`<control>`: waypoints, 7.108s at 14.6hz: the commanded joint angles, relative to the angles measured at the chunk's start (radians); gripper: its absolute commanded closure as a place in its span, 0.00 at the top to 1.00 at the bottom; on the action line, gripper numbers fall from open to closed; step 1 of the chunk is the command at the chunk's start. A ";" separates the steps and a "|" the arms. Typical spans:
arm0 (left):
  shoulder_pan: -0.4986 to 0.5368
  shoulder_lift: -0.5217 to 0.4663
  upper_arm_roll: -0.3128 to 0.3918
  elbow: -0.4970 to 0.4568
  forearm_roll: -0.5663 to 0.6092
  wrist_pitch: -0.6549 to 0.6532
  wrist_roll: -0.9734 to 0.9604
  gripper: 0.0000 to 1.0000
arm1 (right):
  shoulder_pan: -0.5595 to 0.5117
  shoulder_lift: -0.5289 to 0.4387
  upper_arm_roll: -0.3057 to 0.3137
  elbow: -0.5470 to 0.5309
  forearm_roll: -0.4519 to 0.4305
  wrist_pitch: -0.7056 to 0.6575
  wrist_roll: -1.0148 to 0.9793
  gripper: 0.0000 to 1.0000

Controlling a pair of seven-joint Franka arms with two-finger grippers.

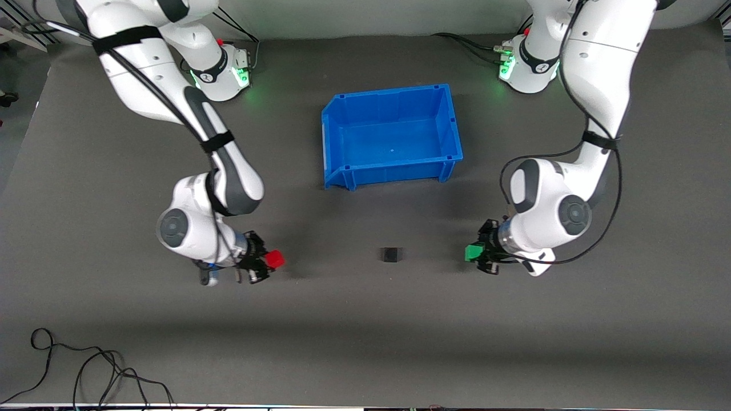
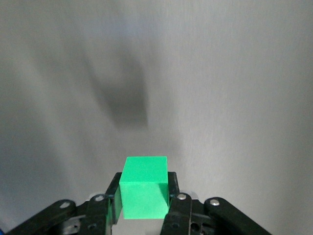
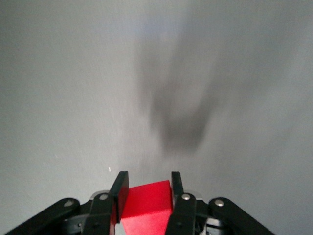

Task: Attach green and red cubes to black cube
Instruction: 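Carry the red cube and the green cube toward the black cube, then press the red and green cubes against the black cube's sides, then open the left gripper and lift it away from the green cube, then open the right gripper and withdraw it from the red cube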

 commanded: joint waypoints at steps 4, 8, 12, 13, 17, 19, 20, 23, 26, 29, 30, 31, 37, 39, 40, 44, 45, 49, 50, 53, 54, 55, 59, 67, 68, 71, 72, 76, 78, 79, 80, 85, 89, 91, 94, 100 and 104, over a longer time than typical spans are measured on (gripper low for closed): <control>-0.107 0.116 0.018 0.141 -0.003 -0.004 -0.117 0.03 | 0.073 0.134 -0.010 0.178 0.004 -0.016 0.255 0.00; -0.146 0.136 0.018 0.149 -0.006 0.048 -0.140 0.03 | 0.124 0.164 -0.013 0.206 -0.021 -0.016 0.371 0.00; -0.182 0.165 0.018 0.172 -0.007 0.071 -0.180 0.03 | 0.175 0.176 -0.009 0.222 -0.085 -0.016 0.510 0.00; -0.188 0.170 0.018 0.177 0.000 0.079 -0.196 0.03 | 0.185 0.180 -0.009 0.226 -0.085 -0.016 0.537 0.00; -0.213 0.190 0.018 0.195 -0.009 0.091 -0.232 0.03 | 0.234 0.225 -0.010 0.286 -0.090 -0.021 0.648 0.00; -0.212 0.208 0.018 0.222 -0.004 0.091 -0.301 0.03 | 0.239 0.240 -0.010 0.315 -0.092 -0.067 0.683 0.00; -0.212 0.216 0.019 0.236 0.000 0.091 -0.329 0.03 | 0.241 0.246 -0.012 0.332 -0.092 -0.088 0.706 0.00; -0.216 0.236 0.019 0.256 0.002 0.099 -0.361 0.03 | 0.256 0.265 -0.012 0.379 -0.110 -0.122 0.787 0.00; -0.231 0.248 0.021 0.264 0.006 0.122 -0.369 0.03 | 0.286 0.292 -0.007 0.427 -0.179 -0.147 0.879 0.00; -0.238 0.248 0.019 0.264 0.006 0.123 -0.371 0.03 | 0.319 0.308 -0.010 0.443 -0.194 -0.147 0.932 0.00; -0.247 0.248 0.019 0.264 0.006 0.123 -0.371 0.03 | 0.331 0.312 -0.012 0.453 -0.194 -0.147 0.939 0.00; -0.248 0.248 0.019 0.264 0.006 0.123 -0.371 0.03 | 0.337 0.320 -0.012 0.462 -0.197 -0.147 0.955 0.00; -0.258 0.248 0.019 0.264 0.008 0.126 -0.389 0.03 | 0.349 0.363 -0.015 0.531 -0.211 -0.145 0.991 0.00; -0.258 0.248 0.019 0.264 0.009 0.125 -0.384 0.03 | 0.342 0.371 -0.015 0.545 -0.211 -0.142 0.991 0.00; -0.256 0.248 0.021 0.264 0.009 0.125 -0.383 0.03 | 0.342 0.377 -0.015 0.550 -0.213 -0.142 0.991 0.00; -0.250 0.242 0.021 0.264 0.011 0.125 -0.377 0.03 | 0.342 0.381 -0.016 0.548 -0.213 -0.138 0.988 0.00; -0.250 0.242 0.021 0.264 0.012 0.125 -0.377 0.03 | 0.340 0.381 -0.016 0.548 -0.213 -0.136 0.987 0.00; -0.258 0.239 0.019 0.264 0.011 0.125 -0.384 0.03 | 0.337 0.409 -0.026 0.579 -0.213 -0.133 0.981 0.00; -0.258 0.239 0.019 0.264 0.012 0.125 -0.383 0.08 | 0.337 0.417 -0.033 0.585 -0.213 -0.133 0.981 0.00; -0.256 0.242 0.021 0.264 0.011 0.125 -0.386 0.10 | 0.337 0.418 -0.033 0.590 -0.213 -0.131 0.979 0.00; -0.256 0.242 0.021 0.264 0.011 0.125 -0.386 0.19 | 0.337 0.420 -0.033 0.590 -0.213 -0.124 0.979 0.00; -0.256 0.243 0.021 0.264 0.011 0.125 -0.386 0.43 | 0.337 0.421 -0.033 0.588 -0.213 -0.118 0.979 0.00; -0.256 0.248 0.021 0.264 0.000 0.126 -0.391 0.20 | 0.343 0.421 -0.033 0.590 -0.213 -0.115 0.982 0.00; -0.221 0.207 0.074 0.255 0.066 0.079 -0.366 1.00 | 0.356 0.414 -0.033 0.585 -0.213 -0.121 0.987 0.00; -0.203 0.188 0.091 0.255 0.104 0.015 -0.333 1.00 | 0.356 0.412 -0.033 0.585 -0.213 -0.122 0.987 0.00; -0.094 0.106 0.093 0.253 0.117 -0.166 -0.095 1.00 | 0.354 0.408 -0.032 0.585 -0.211 -0.124 0.982 0.00; -0.052 0.075 0.093 0.252 0.117 -0.237 -0.013 1.00 | 0.354 0.408 -0.032 0.587 -0.211 -0.124 0.982 0.00; 0.087 -0.051 0.096 0.246 0.124 -0.464 0.351 1.00 | 0.353 0.403 -0.032 0.585 -0.211 -0.124 0.978 0.00; 0.147 -0.117 0.098 0.244 0.172 -0.577 0.511 1.00 | 0.349 0.401 -0.033 0.588 -0.213 -0.124 0.978 0.49; 0.178 -0.151 0.096 0.244 0.187 -0.629 0.586 1.00 | 0.351 0.400 -0.035 0.590 -0.216 -0.122 0.973 0.86; 0.199 -0.184 0.098 0.244 0.189 -0.679 0.666 1.00 | 0.354 0.400 -0.032 0.590 -0.243 -0.122 0.940 1.00; 0.261 -0.323 0.098 0.258 0.269 -0.837 0.994 1.00 | 0.342 0.345 -0.027 0.591 -0.274 -0.125 0.895 1.00; 0.261 -0.430 0.099 0.252 0.342 -0.840 1.293 1.00 | 0.308 0.233 -0.030 0.593 -0.271 -0.206 0.776 1.00; 0.261 -0.479 0.098 0.246 0.344 -0.860 1.375 1.00 | 0.294 0.170 -0.029 0.593 -0.271 -0.304 0.655 1.00; 0.253 -0.562 0.094 0.200 0.344 -0.852 1.442 1.00 | 0.258 0.080 -0.035 0.593 -0.269 -0.471 0.498 1.00; 0.235 -0.607 0.084 0.172 0.347 -0.823 1.478 1.00 | 0.164 -0.128 -0.036 0.570 -0.269 -0.819 0.052 1.00; 0.265 -0.594 0.033 0.180 0.347 -0.825 1.467 1.00 | 0.067 -0.230 -0.038 0.568 -0.274 -1.010 -0.223 1.00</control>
